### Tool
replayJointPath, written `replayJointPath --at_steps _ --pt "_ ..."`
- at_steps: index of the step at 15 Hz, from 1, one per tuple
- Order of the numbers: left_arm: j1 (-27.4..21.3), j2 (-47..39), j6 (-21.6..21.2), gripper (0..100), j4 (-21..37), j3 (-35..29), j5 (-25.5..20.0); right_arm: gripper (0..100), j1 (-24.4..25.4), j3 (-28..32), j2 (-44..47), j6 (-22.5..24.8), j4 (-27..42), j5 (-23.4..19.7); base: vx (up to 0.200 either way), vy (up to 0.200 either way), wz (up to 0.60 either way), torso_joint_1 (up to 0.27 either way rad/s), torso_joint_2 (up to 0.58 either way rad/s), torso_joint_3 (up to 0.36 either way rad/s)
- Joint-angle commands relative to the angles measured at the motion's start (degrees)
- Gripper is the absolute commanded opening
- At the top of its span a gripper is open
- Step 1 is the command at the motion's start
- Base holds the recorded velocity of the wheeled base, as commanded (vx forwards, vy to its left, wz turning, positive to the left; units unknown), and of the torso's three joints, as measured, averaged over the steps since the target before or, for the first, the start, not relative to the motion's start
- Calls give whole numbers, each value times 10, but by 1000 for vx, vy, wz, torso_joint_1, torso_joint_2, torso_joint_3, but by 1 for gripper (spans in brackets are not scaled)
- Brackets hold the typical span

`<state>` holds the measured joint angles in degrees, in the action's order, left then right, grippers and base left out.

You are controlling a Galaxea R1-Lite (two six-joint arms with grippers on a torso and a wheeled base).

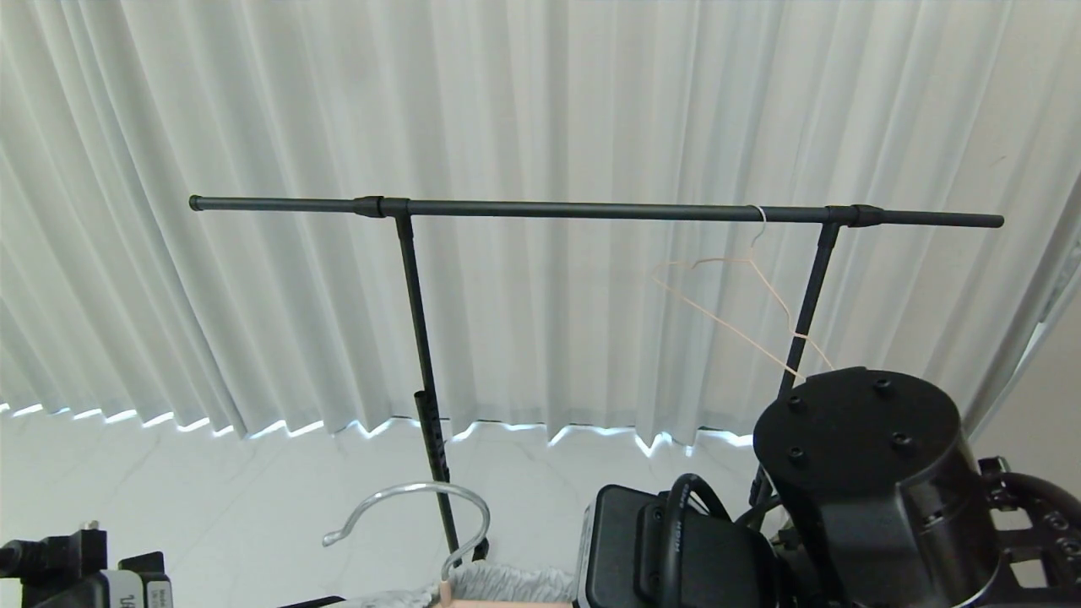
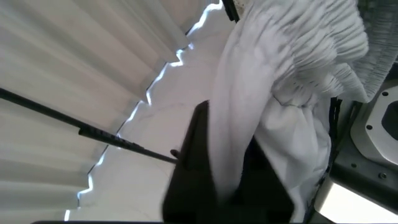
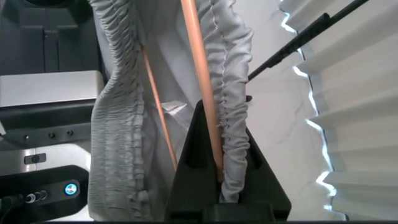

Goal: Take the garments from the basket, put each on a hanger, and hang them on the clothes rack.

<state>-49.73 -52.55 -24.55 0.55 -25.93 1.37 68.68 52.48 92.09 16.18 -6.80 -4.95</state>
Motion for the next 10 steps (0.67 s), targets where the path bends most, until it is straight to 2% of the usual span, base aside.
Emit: replayJointPath --at_steps 1,3,6,10 --pt "1 -1 -1 100 2 0 0 0 0 1 -2 3 -1 0 0 0 0 0 0 0" --pt "1 -1 0 100 2 4 0 0 1 3 -9 10 -1 1 0 0 0 0 0 0" --pt "1 0 3 100 2 14 0 0 -7 -1 -26 68 2 0 0 0 0 0 0 0" --pt "20 3 10 100 1 14 1 0 -46 -12 -38 110 3 0 0 0 0 0 0 0"
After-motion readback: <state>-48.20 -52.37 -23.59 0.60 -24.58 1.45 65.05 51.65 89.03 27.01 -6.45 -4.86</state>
